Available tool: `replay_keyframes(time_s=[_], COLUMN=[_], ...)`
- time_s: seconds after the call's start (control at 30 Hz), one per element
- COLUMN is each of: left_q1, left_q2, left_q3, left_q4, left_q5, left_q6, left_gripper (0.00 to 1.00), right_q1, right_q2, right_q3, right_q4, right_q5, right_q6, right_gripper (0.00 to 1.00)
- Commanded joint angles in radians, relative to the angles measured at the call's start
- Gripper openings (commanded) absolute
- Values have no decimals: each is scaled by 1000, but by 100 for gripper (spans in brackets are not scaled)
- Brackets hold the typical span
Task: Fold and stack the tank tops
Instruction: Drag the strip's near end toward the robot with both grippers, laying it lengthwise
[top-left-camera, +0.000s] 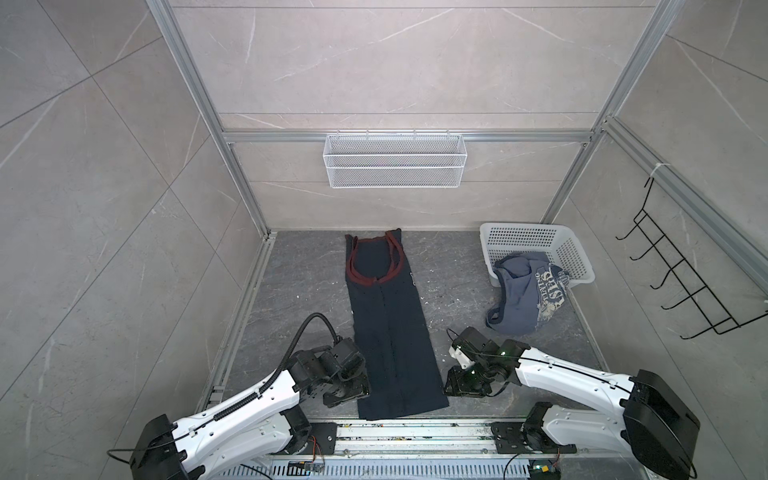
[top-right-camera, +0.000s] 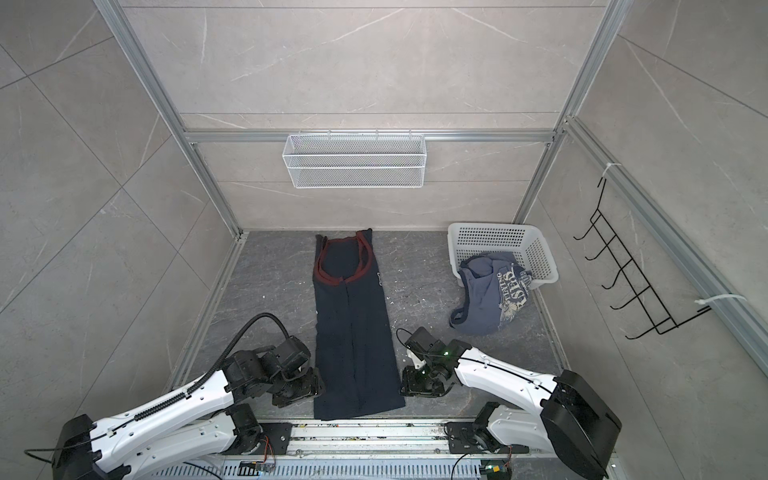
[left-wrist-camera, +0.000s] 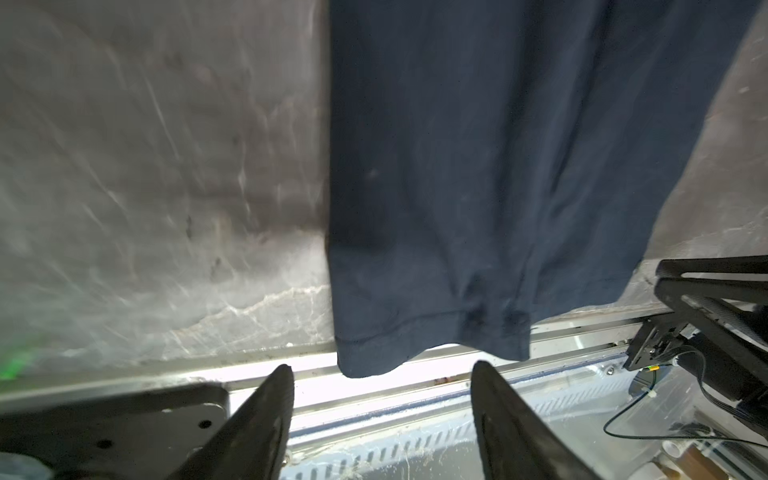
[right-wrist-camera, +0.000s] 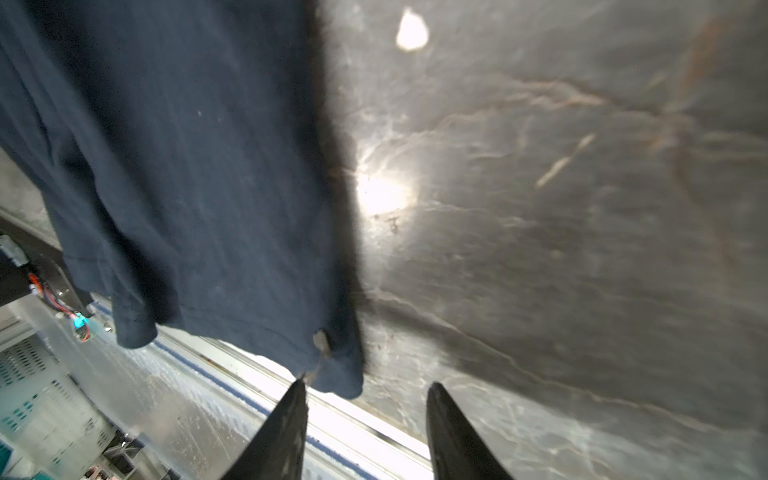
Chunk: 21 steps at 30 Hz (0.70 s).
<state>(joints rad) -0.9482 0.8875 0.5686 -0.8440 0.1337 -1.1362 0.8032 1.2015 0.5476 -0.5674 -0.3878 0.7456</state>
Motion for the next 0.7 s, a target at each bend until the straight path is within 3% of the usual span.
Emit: replay_keyframes(time_s=[0.0,0.3,0.67], left_q1=[-44,-68,-122], left_q2=[11,54,182], left_q3=[-15,-119,-123], left_q4=[-6,163,238], left_q5=[43,99,111], left_q6=[-109,-163,-179], left_gripper=[67,58,46], right_q1=[11,60,83], right_q2=[9,76,93], right_q3=[-37,-43,-22], right_q4=[68,128,126], right_q5=[-63,-67,-59], right_q6=[36,74,83], right_gripper=[47,39,21])
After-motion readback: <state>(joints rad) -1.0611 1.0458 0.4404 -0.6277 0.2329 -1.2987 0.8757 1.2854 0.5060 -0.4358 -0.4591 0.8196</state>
